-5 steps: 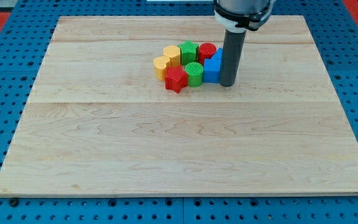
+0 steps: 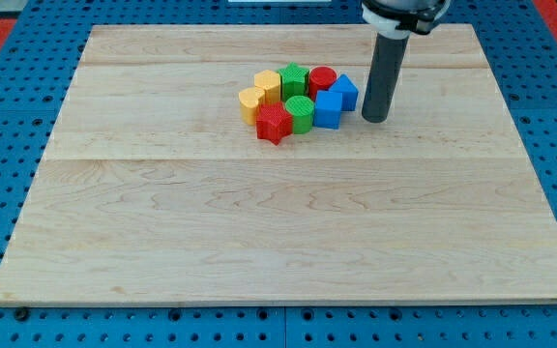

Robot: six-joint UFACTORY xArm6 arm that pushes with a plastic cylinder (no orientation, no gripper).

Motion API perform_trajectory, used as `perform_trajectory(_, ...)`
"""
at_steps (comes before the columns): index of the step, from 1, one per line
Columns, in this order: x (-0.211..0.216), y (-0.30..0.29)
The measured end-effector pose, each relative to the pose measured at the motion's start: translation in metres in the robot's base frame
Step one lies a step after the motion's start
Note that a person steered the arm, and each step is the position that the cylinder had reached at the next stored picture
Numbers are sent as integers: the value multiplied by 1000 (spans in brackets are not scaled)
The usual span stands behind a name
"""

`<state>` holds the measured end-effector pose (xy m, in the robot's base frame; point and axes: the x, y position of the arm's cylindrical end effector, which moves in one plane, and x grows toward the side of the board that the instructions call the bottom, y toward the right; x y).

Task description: Point at the blue triangle

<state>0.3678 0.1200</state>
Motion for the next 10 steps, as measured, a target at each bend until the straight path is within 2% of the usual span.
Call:
perform_trajectory(1, -19, 8)
perform_trajectory(3, -21, 18)
perform_trajectory(6, -43, 3)
perform_trajectory(8, -43, -1)
perform_trajectory(10, -16, 3)
